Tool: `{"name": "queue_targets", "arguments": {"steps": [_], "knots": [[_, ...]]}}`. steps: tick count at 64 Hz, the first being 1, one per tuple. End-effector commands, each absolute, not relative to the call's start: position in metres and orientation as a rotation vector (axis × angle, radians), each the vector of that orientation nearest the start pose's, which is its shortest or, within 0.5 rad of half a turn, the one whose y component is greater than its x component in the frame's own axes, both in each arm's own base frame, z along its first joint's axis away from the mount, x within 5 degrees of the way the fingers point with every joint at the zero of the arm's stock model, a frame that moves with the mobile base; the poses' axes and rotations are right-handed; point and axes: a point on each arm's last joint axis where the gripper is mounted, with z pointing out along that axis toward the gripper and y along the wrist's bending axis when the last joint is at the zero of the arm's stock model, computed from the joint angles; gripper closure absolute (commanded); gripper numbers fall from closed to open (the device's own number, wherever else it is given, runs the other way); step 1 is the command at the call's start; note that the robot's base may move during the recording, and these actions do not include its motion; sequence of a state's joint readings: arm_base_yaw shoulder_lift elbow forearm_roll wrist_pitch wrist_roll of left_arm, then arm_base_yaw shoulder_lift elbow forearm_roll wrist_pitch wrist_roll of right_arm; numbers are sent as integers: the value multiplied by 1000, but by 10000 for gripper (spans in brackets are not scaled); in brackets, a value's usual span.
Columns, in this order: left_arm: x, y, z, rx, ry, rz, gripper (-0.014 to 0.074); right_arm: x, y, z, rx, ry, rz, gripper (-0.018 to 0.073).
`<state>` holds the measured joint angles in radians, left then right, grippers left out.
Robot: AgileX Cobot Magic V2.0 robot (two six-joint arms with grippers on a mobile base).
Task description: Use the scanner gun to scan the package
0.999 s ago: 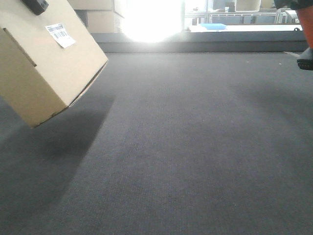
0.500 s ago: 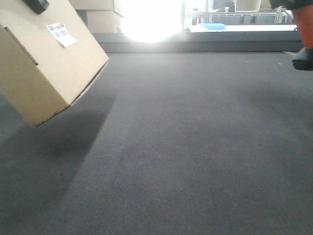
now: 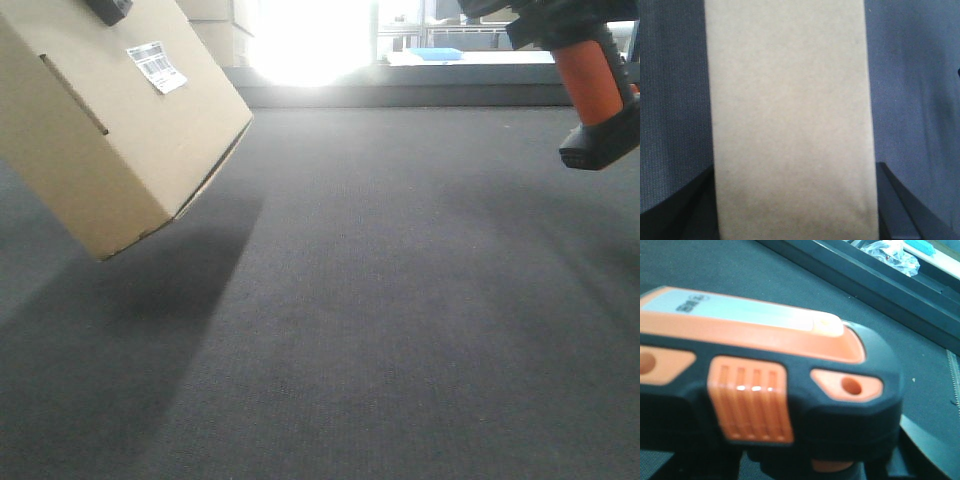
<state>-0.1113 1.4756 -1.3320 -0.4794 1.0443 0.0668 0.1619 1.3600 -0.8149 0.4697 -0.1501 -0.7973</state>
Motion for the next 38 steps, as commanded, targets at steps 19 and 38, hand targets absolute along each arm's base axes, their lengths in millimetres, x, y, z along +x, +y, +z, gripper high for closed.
{"name": "queue_targets", "arguments": {"steps": [19,38], "knots": [[297,-72,349,52,2585,-655,707,295,38,305,-326,1767,-191,713],[297,-72,349,52,2585,-655,707,273,31,334,-65,1712,-47,713]]}}
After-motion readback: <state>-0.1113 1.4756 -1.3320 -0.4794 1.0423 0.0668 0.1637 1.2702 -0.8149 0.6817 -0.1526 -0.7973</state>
